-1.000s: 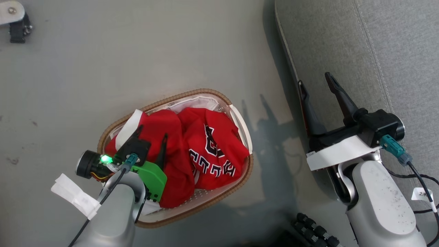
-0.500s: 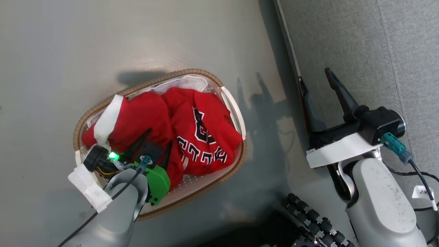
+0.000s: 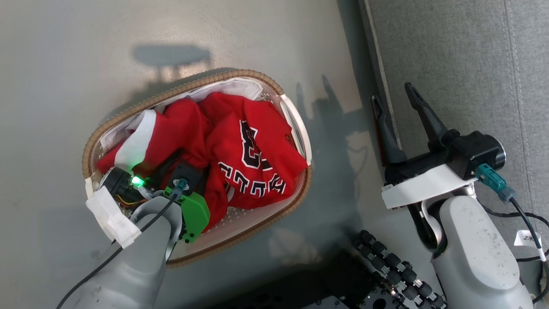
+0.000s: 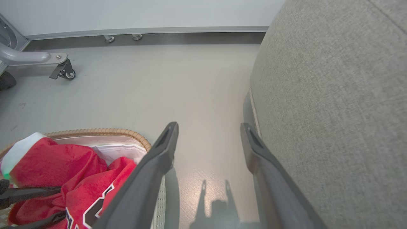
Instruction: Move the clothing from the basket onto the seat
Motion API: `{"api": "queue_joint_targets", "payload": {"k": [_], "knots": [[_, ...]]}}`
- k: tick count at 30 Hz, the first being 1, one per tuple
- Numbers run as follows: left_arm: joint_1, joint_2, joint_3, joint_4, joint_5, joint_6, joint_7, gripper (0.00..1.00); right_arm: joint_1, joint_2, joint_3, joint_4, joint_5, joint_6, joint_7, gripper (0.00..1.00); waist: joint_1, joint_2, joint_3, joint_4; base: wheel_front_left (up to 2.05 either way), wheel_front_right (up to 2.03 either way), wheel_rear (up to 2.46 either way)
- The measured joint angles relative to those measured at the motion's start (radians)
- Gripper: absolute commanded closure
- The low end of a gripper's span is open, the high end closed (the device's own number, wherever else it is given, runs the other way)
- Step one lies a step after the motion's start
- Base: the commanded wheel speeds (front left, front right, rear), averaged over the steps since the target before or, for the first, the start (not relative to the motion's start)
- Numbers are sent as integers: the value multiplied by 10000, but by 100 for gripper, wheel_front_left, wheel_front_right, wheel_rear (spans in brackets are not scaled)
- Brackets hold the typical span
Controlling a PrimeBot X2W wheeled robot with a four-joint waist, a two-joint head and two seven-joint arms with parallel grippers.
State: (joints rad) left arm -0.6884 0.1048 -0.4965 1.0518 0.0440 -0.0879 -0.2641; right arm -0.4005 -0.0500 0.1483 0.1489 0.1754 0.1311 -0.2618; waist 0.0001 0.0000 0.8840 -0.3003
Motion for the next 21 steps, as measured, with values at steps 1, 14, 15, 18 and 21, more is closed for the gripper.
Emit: {"api": "queue_joint_targets", "payload": {"k": [1, 14, 15, 18, 21], "knots": [[-69, -35, -17, 148, -50, -2, -2, 0, -3, 0, 2, 0, -2, 0, 0, 0, 0, 0, 21, 21, 0, 0, 0], [198, -257, -238, 382, -525, -169, -4, 100, -95, 2, -79, 259, -67, 0, 0, 0, 0, 0, -765, 75, 0, 0, 0], [374, -274, -236, 320, -573, -171, -4, 100, -80, 4, -94, 293, -94, 0, 2, 0, 0, 0, -918, 83, 0, 0, 0], [834, -305, -245, 82, -752, -171, -4, 100, 45, 4, -184, 428, -171, 0, 2, 0, -1, 0, -1399, 116, 0, 0, 0], [1277, -366, -253, -242, -928, -171, -4, 100, 213, 8, -265, 545, -274, 0, 0, 0, -1, 0, -1936, 175, 0, 0, 0]]}}
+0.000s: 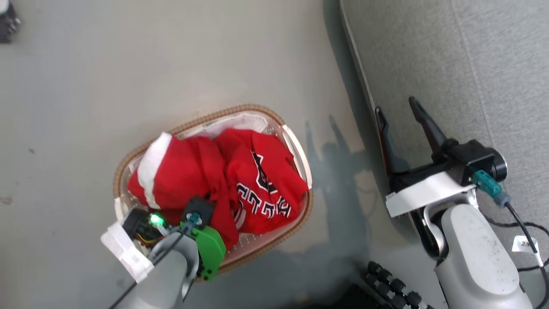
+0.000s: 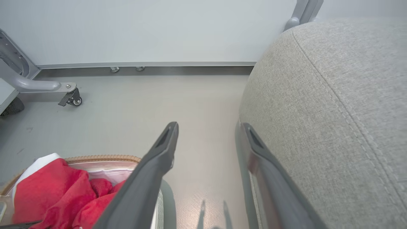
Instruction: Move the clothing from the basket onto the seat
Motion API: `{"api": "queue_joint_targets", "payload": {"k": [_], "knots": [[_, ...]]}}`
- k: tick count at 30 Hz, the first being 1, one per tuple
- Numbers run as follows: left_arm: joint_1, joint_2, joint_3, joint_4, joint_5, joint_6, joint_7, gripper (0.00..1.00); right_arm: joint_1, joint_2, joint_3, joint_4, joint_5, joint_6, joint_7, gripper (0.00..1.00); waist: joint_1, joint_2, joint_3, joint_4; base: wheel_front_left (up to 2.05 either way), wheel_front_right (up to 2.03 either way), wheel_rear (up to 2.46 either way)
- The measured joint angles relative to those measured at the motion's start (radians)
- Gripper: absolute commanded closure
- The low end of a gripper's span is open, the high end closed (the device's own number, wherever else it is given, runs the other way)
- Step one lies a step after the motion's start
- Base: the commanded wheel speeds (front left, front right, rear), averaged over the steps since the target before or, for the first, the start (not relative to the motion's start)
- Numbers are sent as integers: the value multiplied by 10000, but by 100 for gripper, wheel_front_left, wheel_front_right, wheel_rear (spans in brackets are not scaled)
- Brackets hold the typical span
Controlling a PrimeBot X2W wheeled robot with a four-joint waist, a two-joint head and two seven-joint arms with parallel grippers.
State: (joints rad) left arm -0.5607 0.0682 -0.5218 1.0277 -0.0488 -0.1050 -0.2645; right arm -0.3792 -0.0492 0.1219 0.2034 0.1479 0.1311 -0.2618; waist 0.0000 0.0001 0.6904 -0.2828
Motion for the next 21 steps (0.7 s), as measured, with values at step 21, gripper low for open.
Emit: {"api": "queue_joint_targets", "payload": {"k": [21], "knots": [[3016, -176, 522, -3708, -1354, 123, 6, 100, 1855, 15, -395, 662, -711, 0, 0, 0, -1, -1, -4099, 1030, 0, 0, 0]]}}
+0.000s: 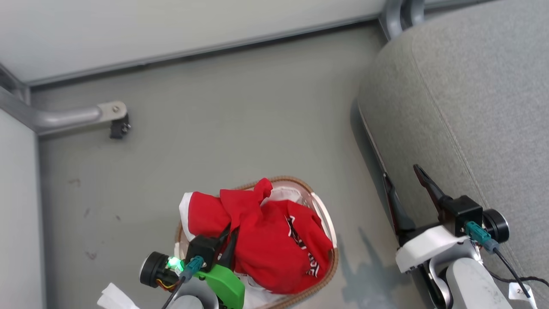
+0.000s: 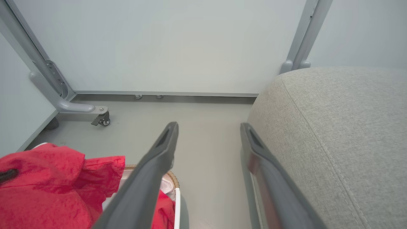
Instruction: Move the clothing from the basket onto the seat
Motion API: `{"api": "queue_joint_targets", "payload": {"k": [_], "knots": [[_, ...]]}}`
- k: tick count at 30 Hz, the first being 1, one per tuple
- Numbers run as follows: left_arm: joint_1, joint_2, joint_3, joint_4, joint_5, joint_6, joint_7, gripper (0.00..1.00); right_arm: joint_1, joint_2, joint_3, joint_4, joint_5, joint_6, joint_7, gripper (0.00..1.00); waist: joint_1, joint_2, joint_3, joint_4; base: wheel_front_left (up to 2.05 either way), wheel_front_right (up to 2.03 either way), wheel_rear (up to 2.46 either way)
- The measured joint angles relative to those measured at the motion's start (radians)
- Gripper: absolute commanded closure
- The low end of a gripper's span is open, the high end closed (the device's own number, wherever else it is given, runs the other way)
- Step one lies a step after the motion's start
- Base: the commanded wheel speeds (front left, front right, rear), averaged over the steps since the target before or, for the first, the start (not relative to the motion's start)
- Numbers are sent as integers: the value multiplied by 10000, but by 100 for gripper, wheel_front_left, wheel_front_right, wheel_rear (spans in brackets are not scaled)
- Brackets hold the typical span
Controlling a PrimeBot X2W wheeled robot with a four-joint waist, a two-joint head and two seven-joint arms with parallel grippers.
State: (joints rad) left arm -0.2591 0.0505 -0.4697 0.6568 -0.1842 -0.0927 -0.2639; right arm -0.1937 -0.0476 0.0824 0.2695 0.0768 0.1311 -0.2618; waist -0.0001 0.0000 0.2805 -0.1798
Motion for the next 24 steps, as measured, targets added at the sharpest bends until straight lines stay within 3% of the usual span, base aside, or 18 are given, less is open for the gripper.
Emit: {"api": "queue_joint_targets", "payload": {"k": [16, 24], "knots": [[300, -10, 650, -3057, -1118, 2, -2, 100, 1227, -13, 44, 443, 61, 0, 2, 0, 0, 0, -2255, 817, 0, 0, 0], [119, -10, 631, -3870, -1254, 21, -2, 100, 1412, -17, 1156, 499, -75, 0, 0, 0, 0, 0, -2637, 1181, 0, 0, 0]]}}
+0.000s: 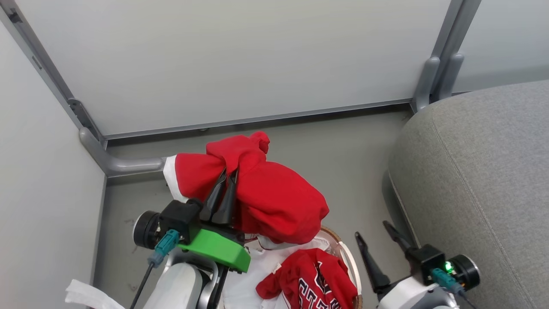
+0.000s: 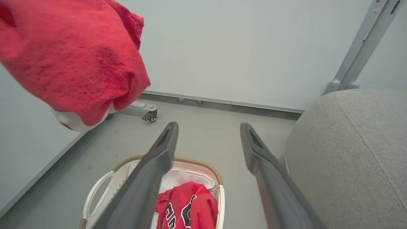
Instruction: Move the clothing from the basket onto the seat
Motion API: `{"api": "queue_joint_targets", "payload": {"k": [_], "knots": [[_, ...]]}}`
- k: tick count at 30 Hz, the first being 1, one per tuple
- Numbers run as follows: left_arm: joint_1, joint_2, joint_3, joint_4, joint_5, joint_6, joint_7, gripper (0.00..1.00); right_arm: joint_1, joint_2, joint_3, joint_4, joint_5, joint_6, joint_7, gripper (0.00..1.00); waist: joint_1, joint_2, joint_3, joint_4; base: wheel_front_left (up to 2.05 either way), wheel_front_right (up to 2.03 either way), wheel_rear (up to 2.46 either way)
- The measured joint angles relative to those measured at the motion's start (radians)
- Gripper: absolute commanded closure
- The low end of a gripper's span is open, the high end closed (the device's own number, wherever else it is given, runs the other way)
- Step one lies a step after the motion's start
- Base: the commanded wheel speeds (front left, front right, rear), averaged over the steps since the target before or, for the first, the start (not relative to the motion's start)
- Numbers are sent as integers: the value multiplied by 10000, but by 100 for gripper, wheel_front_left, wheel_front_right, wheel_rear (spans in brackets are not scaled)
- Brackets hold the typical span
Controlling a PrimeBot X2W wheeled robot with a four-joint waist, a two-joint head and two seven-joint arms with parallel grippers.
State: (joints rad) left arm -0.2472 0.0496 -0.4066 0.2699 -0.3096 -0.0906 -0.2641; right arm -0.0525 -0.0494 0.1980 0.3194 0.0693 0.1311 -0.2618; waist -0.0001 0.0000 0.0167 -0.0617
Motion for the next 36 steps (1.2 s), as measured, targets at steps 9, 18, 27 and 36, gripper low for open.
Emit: {"api": "queue_joint_targets", "payload": {"k": [9, 18, 27, 36], "knots": [[-2, -2, -301, -58, -115, 77, 2, 100, -1224, -278, 3039, -598, 48, 2, 0, 0, 0, 0, -23, 204, 0, 0, 0], [-20, 0, -757, -33, -410, 127, 2, 100, -2534, -190, 3812, 888, -324, 2, 0, 0, 0, 0, -29, 456, 0, 0, 0], [-270, -2, -1515, -77, -692, 157, 2, 100, -3349, -25, 4004, 2441, -410, 2, 0, 0, 0, 0, 135, 855, 0, 0, 0], [-456, 0, -1992, -88, -947, 157, 2, 100, -3782, 8, 4633, 3200, 761, 2, 0, 100, 0, 0, 275, 1316, 0, 0, 0]]}}
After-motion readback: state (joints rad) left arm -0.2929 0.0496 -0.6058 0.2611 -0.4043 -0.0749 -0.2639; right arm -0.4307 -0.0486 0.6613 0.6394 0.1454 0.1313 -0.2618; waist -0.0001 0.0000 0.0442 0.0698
